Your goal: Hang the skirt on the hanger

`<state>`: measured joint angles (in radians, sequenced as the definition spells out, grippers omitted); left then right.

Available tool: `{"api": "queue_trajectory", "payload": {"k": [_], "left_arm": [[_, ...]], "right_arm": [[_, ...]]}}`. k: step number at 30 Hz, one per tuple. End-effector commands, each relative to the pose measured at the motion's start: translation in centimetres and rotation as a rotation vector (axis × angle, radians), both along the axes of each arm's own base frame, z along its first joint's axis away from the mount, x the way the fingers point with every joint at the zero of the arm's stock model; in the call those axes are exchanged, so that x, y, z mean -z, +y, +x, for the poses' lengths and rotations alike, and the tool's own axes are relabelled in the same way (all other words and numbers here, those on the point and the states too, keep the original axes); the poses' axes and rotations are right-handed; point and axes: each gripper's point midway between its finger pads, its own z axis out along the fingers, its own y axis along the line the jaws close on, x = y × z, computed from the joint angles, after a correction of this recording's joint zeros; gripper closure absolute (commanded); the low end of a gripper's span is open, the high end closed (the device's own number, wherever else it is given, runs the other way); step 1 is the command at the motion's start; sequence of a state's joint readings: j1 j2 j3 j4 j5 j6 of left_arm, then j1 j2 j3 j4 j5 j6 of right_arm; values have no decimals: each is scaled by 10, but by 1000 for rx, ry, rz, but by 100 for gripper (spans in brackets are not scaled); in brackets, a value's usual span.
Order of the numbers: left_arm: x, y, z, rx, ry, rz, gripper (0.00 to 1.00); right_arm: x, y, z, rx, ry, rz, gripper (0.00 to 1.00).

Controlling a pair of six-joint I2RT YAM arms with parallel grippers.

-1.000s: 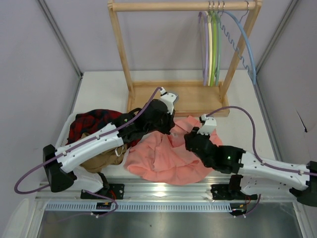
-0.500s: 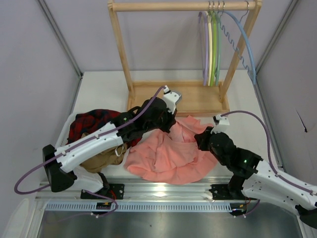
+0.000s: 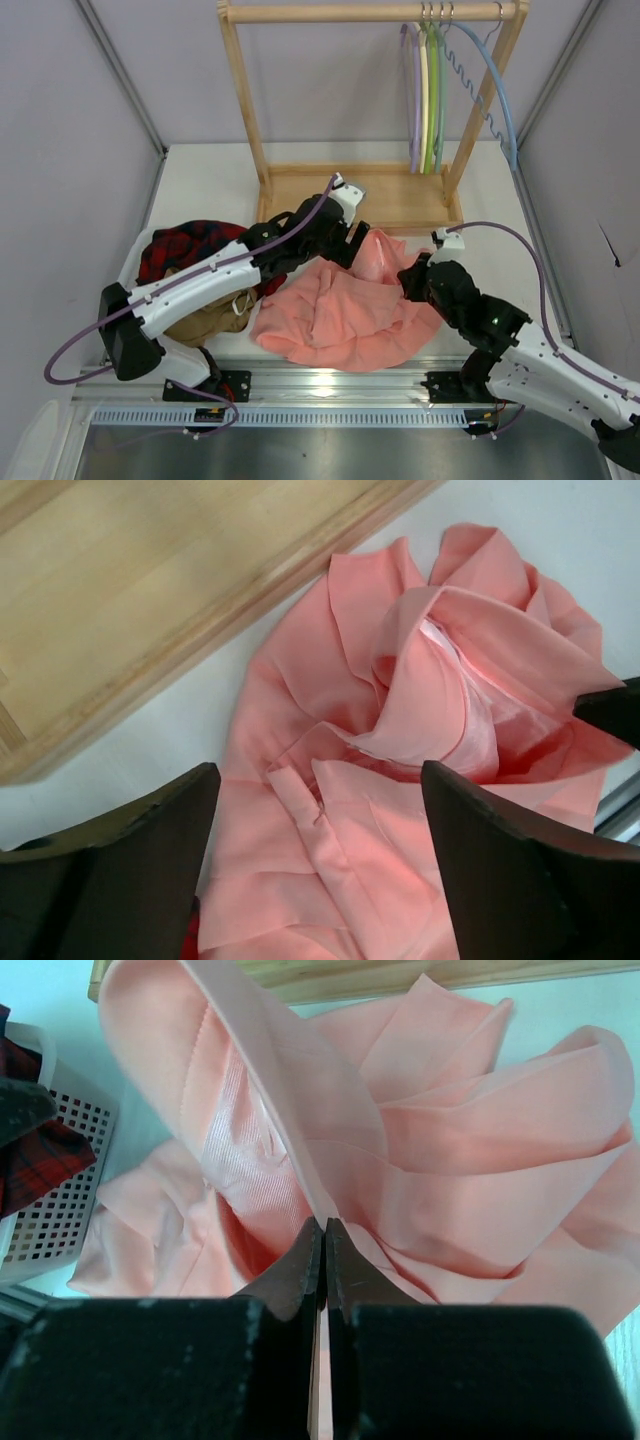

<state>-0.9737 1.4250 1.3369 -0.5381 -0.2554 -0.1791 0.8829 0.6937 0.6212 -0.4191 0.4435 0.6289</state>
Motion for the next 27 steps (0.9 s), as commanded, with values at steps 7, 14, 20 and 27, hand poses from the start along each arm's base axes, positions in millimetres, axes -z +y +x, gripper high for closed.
{"api": "queue_trajectory", "payload": {"k": [7, 14, 20, 27], "left_arm": [[-53, -8, -44, 5, 118, -290, 9], [-54, -55, -77, 95, 291, -493, 39], [-32, -86, -81, 112, 404, -507, 52], [8, -95, -62, -18, 411, -454, 54]], "right_arm": [[18, 15, 7, -45, 59, 60, 100], [14, 14, 9, -39, 30, 141, 100], [5, 2, 9, -3, 12, 120, 100], [-1, -1, 12, 6, -6, 117, 100]]}}
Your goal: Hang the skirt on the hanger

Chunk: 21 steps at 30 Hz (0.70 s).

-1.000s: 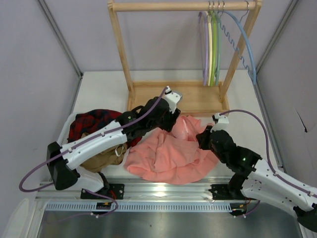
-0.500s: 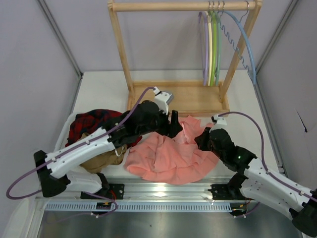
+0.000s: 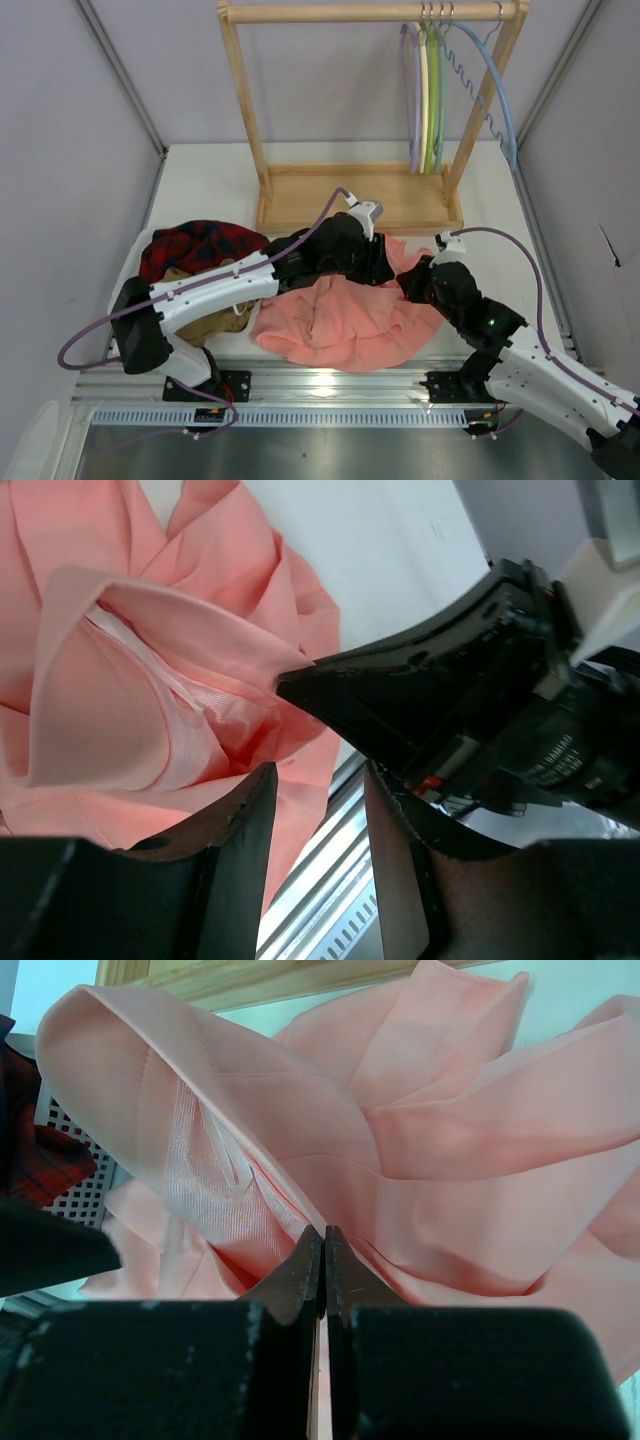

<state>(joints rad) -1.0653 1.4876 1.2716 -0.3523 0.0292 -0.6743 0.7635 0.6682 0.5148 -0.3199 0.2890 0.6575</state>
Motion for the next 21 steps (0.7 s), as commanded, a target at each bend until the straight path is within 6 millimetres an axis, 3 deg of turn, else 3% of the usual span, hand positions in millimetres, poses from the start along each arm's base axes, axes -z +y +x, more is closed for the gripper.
{"api": "queue_trajectory", "payload": {"k": [1, 11, 21], "left_arm": [[-3, -7, 13, -93, 4, -40, 54], [42, 7, 42, -280, 14, 69, 55], [50, -3, 62, -312, 31, 28, 57]], "right_arm": [[-25, 1, 7, 13, -56, 31, 100], [-29, -2, 6, 6, -68, 16, 100], [-30, 4, 5, -17, -67, 23, 100]]}}
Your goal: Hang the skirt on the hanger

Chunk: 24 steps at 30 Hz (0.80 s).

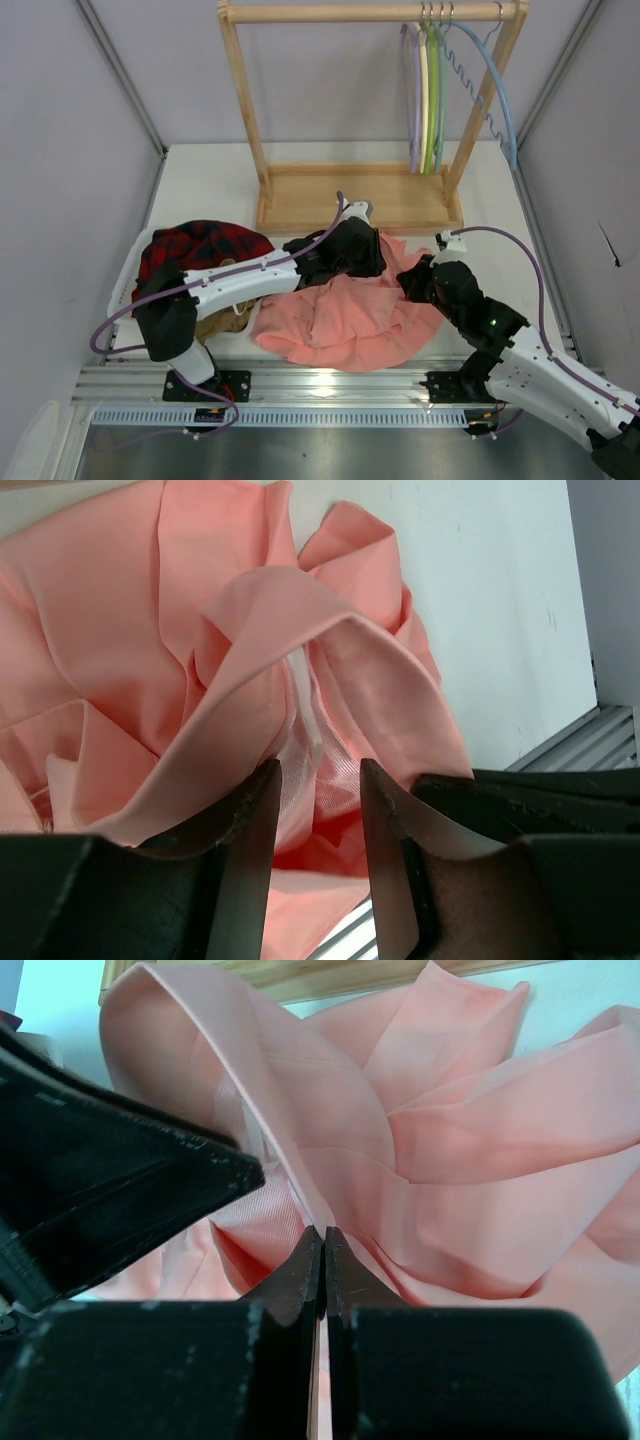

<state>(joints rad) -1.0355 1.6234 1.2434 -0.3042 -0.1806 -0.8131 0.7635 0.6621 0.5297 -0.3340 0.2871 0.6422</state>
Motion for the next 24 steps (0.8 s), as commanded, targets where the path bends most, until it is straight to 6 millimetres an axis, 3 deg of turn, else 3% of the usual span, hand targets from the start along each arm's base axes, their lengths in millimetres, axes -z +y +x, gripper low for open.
{"api": "queue_trajectory", "payload": {"k": [1, 14, 24], "left_arm": [[-12, -11, 14, -33, -24, -66, 57], [-14, -24, 19, -28, -39, -142, 61], [-1, -15, 28, -75, -64, -75, 78]], "right_arm": [[-25, 3, 6, -4, -57, 29, 100], [-31, 7, 7, -15, -69, 49, 100], [-30, 4, 6, -7, -68, 40, 100]]}}
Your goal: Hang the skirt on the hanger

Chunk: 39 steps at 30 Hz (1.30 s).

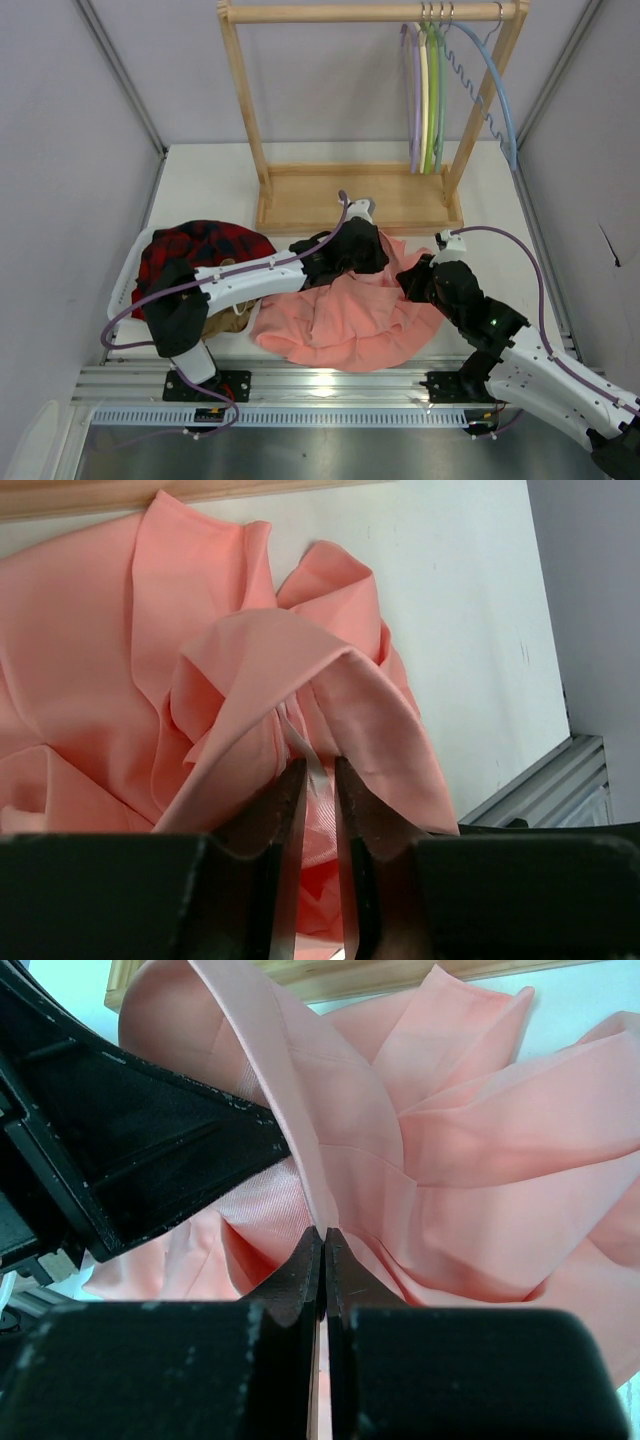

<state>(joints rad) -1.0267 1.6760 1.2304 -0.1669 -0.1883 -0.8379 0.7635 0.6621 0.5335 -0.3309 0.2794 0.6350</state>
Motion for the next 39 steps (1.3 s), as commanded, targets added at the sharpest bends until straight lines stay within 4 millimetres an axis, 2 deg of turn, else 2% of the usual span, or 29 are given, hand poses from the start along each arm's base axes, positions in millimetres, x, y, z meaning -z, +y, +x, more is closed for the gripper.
{"api": "queue_trajectory", "payload": {"k": [1, 5, 11, 14, 15, 19, 20, 22, 24, 25, 29, 37, 38, 39], "left_arm": [[-1, 9, 14, -68, -40, 24, 78], [1, 23, 18, -115, -53, 76, 77], [2, 22, 21, -116, -68, 82, 80], [3, 19, 21, -104, -64, 81, 89], [3, 19, 20, -96, -62, 79, 99], [-12, 18, 18, -50, -90, 60, 100], [-24, 19, 19, -26, -117, 51, 100], [-34, 17, 10, 55, -111, 33, 100], [-55, 21, 8, 122, -142, 20, 100], [-55, 24, 0, 169, -122, 34, 100], [-77, 41, -11, 264, -135, 50, 100], [-91, 71, -20, 312, -146, 109, 100], [-84, 75, -20, 309, -141, 122, 100], [-86, 76, -18, 302, -151, 114, 100]], "right_arm": [[-28, 2, 6, 5, -63, 38, 100], [-27, 1, 7, 8, -63, 32, 100], [-28, 3, 8, 6, -65, 37, 100], [-28, 3, 8, 7, -64, 34, 100], [-26, 2, 8, 11, -61, 28, 100], [-20, -3, 9, 34, -43, 5, 100], [-18, -3, 9, 37, -35, 1, 100], [-14, -4, 9, 46, -22, -9, 100], [-11, -5, 10, 53, -13, -14, 100], [-9, -6, 11, 59, -8, -23, 100], [-4, -11, 12, 83, 0, -41, 100], [-6, -11, 8, 54, -19, -30, 100], [-6, -11, 7, 51, -17, -29, 100], [-6, -8, 5, 34, -11, -21, 100]]}}
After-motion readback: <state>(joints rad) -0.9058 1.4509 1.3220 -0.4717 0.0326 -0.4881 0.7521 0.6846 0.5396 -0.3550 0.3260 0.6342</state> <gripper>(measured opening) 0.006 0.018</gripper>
